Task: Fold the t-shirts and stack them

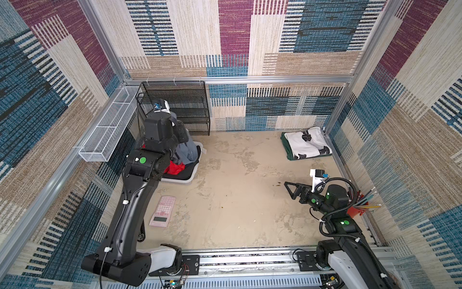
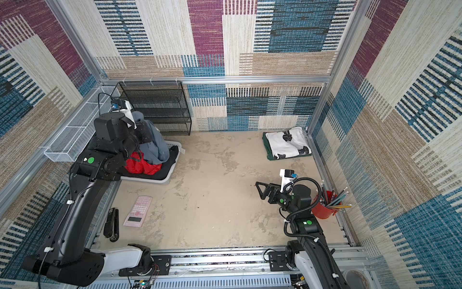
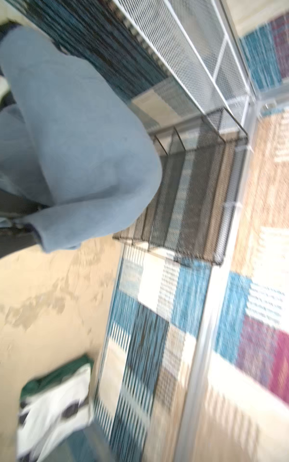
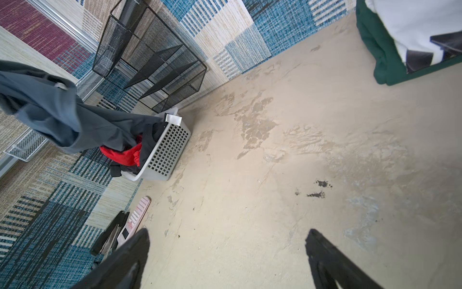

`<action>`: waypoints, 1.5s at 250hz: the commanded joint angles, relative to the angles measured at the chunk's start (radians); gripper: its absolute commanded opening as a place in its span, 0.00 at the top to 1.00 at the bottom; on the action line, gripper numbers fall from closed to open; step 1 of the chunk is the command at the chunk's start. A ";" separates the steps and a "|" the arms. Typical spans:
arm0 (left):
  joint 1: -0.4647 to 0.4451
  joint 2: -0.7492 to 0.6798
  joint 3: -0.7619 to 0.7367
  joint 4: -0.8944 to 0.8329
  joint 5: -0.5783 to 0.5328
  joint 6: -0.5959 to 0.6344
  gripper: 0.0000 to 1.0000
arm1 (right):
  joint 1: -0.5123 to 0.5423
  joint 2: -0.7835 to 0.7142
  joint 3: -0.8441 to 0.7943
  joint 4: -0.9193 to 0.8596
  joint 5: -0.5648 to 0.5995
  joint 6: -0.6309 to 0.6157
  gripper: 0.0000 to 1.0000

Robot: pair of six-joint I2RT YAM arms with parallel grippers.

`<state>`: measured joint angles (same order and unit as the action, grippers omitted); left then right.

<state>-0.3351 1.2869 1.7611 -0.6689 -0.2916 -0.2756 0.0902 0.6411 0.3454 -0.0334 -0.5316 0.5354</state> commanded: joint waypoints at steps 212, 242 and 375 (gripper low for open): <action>-0.455 0.795 0.797 -0.241 0.235 0.134 0.16 | 0.041 0.152 0.016 0.033 0.008 0.034 0.01; -0.423 0.687 0.630 -0.195 0.197 0.118 0.00 | 0.112 0.221 0.031 0.104 0.027 0.076 0.01; -0.345 0.043 -0.430 0.148 0.049 -0.111 0.00 | 0.444 1.094 0.621 0.005 0.551 -0.024 0.01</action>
<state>-0.6937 1.3983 1.4479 -0.5873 -0.1925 -0.2977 0.5137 1.5826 0.8413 0.0723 -0.1917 0.5453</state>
